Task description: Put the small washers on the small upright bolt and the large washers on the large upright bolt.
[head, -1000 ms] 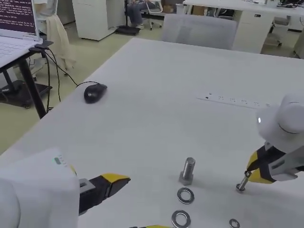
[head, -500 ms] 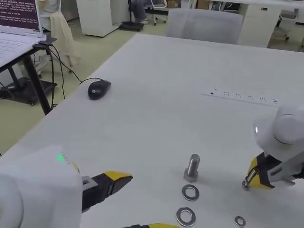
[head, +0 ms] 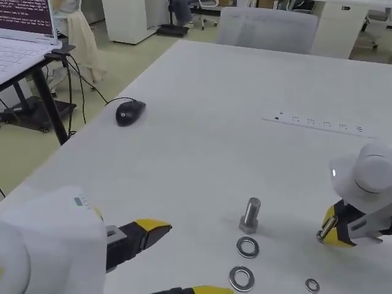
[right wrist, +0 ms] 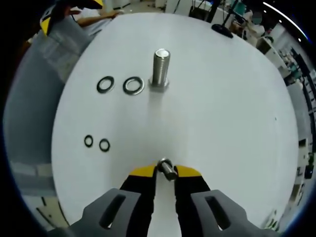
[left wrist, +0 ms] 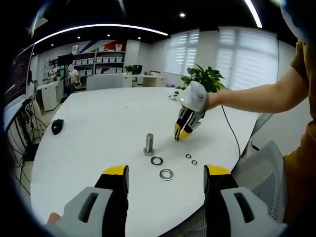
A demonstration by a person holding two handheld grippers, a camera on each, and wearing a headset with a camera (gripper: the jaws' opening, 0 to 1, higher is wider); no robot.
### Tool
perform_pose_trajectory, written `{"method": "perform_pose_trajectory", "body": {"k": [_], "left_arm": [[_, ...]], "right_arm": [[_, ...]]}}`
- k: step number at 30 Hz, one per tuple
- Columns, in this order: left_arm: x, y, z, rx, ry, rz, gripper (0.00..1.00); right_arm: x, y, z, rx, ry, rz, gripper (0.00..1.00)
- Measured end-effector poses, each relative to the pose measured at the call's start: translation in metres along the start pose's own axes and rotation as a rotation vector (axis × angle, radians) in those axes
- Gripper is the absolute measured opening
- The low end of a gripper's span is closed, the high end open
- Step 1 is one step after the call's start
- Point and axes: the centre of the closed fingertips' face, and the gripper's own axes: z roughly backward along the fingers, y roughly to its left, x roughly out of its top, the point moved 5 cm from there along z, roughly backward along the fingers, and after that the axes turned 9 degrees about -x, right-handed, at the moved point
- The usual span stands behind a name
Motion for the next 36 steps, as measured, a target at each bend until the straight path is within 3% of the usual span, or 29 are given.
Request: {"method": "perform_pose_trajectory", "body": {"k": [8, 15, 27, 36], "left_arm": [[0.003, -0.001, 0.000, -0.004, -0.005, -0.012, 0.61], [0.007, -0.003, 0.001, -0.011, -0.009, -0.030, 0.61], [0.010, -0.011, 0.004, -0.028, -0.016, -0.060, 0.61], [0.009, -0.015, 0.008, -0.038, -0.024, -0.065, 0.61]], "right_arm": [[-0.004, 0.003, 0.012, -0.010, -0.004, -0.021, 0.15], [-0.007, 0.014, 0.023, -0.005, -0.007, -0.043, 0.15], [0.007, 0.050, 0.029, 0.045, -0.029, -0.025, 0.15], [0.017, 0.074, 0.021, 0.089, -0.031, 0.010, 0.15]]}}
